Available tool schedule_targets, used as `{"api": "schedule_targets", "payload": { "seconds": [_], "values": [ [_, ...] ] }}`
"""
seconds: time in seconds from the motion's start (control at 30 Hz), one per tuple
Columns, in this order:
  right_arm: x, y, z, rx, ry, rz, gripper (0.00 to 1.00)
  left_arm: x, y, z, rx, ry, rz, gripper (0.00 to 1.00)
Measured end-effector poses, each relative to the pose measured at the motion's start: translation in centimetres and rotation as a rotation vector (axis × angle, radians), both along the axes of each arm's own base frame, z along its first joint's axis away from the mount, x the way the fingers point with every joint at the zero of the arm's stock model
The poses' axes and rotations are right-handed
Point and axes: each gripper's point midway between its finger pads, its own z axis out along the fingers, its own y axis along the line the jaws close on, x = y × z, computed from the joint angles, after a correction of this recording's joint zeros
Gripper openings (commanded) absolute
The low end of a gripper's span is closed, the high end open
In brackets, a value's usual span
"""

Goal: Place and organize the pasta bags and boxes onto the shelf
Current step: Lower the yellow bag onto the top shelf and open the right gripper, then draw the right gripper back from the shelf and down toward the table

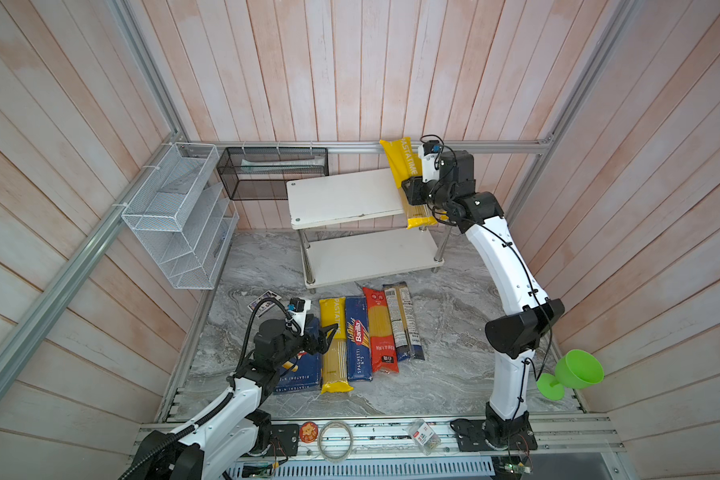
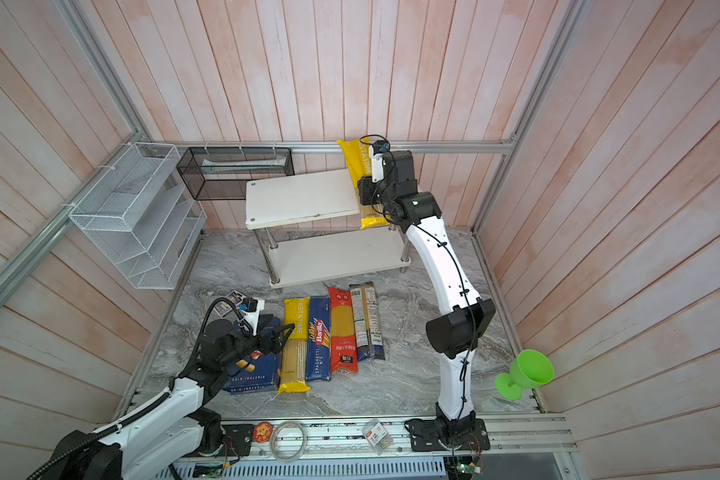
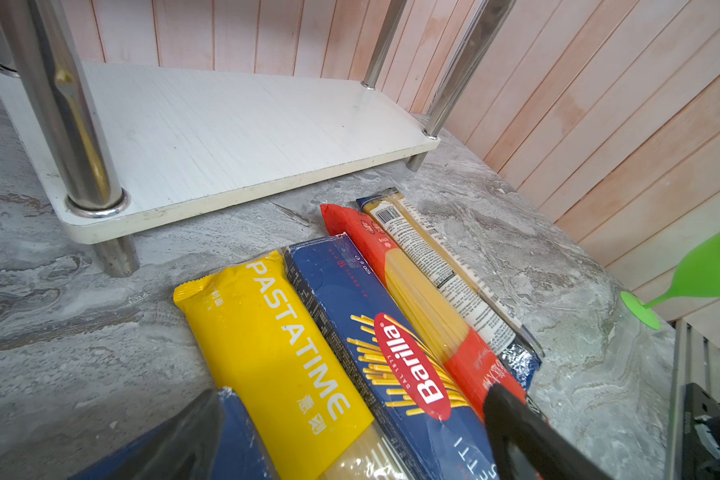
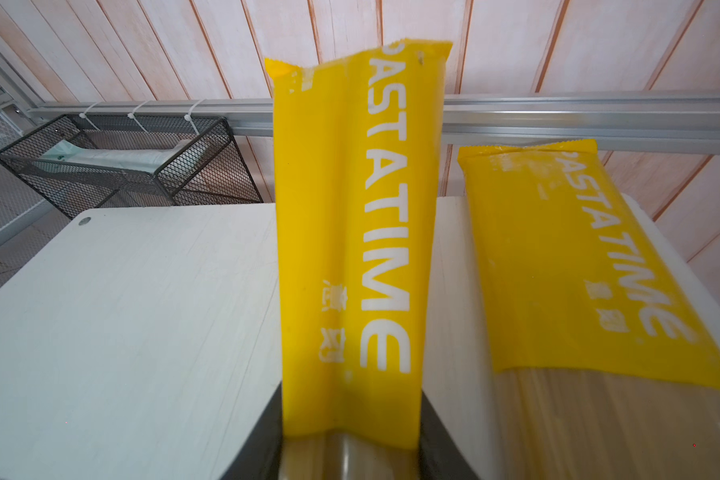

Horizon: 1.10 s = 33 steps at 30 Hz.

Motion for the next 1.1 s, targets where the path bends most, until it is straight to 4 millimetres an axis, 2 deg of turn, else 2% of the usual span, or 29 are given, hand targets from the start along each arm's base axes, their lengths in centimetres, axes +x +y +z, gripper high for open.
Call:
{"api": "schedule_targets", "payload": {
  "seconds": [0.13, 0.3, 0.47, 0.57, 0.7, 0.83, 0.97, 1.1],
  "values": [
    [0.6, -0.2, -0.2, 0.002, -0.010, -0.014, 0.47, 0.0, 0.0, 0.0, 0.000, 0.000, 0.000, 1.00],
    [0.8, -0.3, 1.5, 0.023, -0.060, -0.019, 0.49, 0.0, 0.0, 0.0, 0.000, 0.000, 0.000, 1.00],
    [-0.4, -0.4, 3.3, 0.025, -0.092, 0.005, 0.53, 0.0, 0.0, 0.0, 0.000, 0.000, 0.000, 1.00],
    [-2.6, -0.4, 4.7, 0.015, -0.119, 0.042, 0.54, 0.0, 0.0, 0.0, 0.000, 0.000, 0.000, 1.00],
    [-8.5, -1.1, 6.1, 0.027, -0.161, 0.091, 0.54, 0.0, 0.0, 0.0, 0.000, 0.000, 0.000, 1.00],
    [-14.1, -3.0, 6.0, 0.062, -0.221, 0.112, 0.54, 0.0, 0.0, 0.0, 0.000, 0.000, 0.000, 1.00],
    [-17.0, -4.4, 4.3, 0.079, -0.246, 0.111, 0.54, 0.0, 0.0, -0.1, 0.001, 0.002, 0.000, 1.00],
    [-17.3, -4.4, 1.4, 0.064, -0.214, 0.122, 0.54, 0.0, 0.0, -0.4, 0.004, 0.011, 0.000, 1.00]
  ]
}}
